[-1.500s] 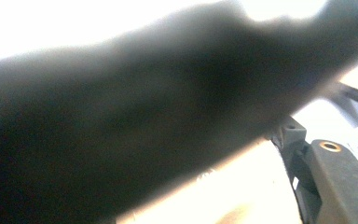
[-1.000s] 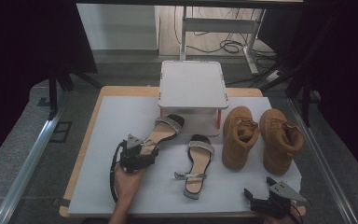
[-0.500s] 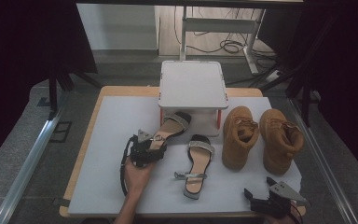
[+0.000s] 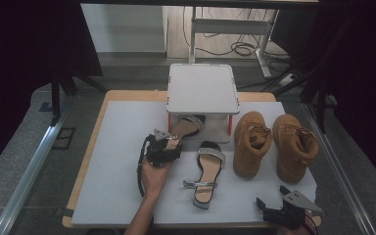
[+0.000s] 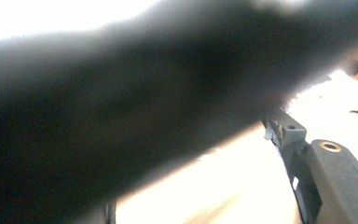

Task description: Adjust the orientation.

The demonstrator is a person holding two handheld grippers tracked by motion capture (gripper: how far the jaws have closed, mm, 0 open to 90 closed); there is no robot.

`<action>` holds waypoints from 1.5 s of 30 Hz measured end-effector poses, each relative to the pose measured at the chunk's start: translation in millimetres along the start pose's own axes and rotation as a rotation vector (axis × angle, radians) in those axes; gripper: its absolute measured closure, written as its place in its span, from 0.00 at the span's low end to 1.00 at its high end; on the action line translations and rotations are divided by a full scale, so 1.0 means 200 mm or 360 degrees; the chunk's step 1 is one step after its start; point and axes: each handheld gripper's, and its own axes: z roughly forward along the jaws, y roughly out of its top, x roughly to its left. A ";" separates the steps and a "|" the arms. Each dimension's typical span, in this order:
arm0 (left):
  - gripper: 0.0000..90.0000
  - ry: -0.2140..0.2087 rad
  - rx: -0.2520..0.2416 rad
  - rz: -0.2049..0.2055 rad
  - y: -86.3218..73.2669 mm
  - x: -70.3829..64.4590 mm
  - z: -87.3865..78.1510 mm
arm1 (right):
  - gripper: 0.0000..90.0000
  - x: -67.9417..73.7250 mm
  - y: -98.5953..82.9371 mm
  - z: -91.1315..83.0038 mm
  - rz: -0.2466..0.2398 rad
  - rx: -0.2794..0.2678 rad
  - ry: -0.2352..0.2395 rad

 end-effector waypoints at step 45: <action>0.43 0.0308 0.0005 -0.0130 0.18 -0.09 0.32 | 0.00 0.00 0.00 0.00 -0.0002 -0.0005 0.0006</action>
